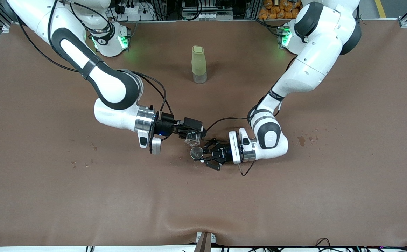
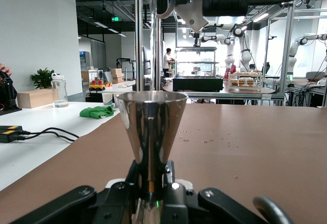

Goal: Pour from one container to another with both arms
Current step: 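Hold the jigger tilted into the beaker while the right gripper holds it steady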

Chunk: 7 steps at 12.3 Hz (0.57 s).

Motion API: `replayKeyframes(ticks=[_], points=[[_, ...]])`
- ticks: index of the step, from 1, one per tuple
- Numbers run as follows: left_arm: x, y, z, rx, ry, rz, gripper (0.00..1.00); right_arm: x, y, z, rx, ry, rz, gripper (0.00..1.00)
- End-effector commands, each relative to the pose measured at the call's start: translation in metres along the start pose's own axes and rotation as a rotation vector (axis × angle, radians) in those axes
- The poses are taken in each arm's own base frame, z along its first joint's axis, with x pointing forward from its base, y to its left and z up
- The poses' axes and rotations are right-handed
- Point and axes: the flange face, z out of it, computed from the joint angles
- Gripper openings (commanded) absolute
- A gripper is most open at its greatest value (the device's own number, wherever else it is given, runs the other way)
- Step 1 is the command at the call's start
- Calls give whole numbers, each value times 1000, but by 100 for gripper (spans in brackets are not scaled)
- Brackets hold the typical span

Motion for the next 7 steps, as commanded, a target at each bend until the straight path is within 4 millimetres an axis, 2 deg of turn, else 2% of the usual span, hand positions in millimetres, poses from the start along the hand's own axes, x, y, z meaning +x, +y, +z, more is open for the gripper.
replayKeyframes(ticks=[1,7], points=[[10,3,-3,5,10,6,0,-2,-8,3,12,-5,26,0],[10,2,-5,6,7,14,0,-3,-11,6,18,-13,62,0]])
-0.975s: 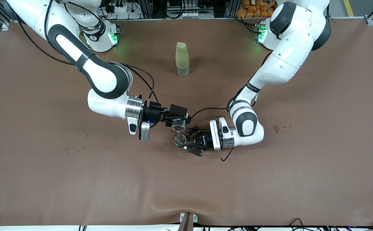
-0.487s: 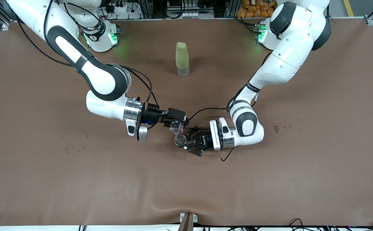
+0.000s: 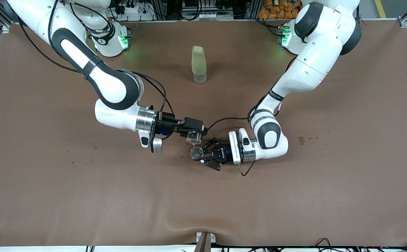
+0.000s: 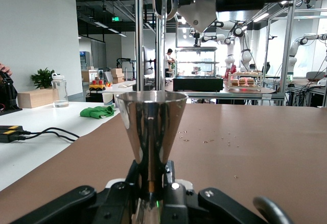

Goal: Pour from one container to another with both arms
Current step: 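Hold the jigger tilted into the beaker while the right gripper holds it steady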

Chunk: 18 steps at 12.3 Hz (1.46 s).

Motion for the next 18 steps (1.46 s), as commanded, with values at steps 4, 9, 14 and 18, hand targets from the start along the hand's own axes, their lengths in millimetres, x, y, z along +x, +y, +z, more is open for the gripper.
replayKeyframes(ticks=[4,9,14,18], points=[[10,3,-3,3,7,15,0,0,-8,2,7,6,15,0],[10,3,-3,3,7,16,0,-1,-4,4,-6,8,14,0],[9,3,-4,4,6,12,0,4,-2,6,19,33,53,0],[8,7,0,-3,7,10,0,3,-1,22,33,44,74,0]])
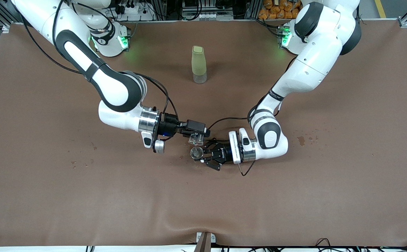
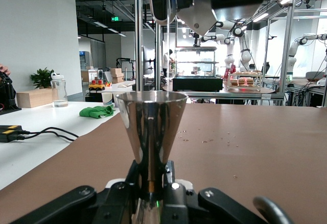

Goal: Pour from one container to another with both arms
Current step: 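Hold the jigger tilted into the beaker while the right gripper holds it steady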

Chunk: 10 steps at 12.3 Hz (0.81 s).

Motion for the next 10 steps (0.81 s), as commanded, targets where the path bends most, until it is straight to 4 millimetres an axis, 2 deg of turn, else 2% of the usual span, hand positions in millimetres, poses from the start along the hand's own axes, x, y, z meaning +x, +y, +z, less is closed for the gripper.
replayKeyframes(ticks=[1,10], points=[[9,5,-1,1,7,11,0,1,-3,11,10,13,12,0],[5,5,-4,2,4,3,0,16,2,-3,69,47,100,0]])
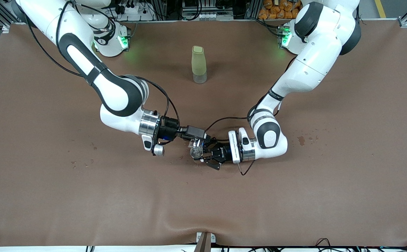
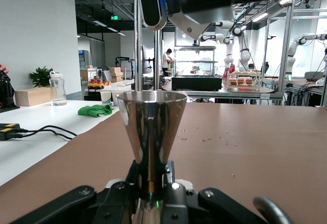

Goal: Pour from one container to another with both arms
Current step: 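Hold the jigger tilted into the beaker while the right gripper holds it steady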

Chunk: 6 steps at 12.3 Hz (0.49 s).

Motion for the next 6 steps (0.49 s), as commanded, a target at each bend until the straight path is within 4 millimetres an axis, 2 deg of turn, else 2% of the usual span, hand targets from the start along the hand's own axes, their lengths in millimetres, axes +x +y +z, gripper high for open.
replayKeyframes(ticks=[1,6], points=[[9,3,-3,4,8,10,0,6,-2,-3,48,7,51,0],[9,2,-4,6,8,11,0,6,-2,-3,98,13,116,0]])
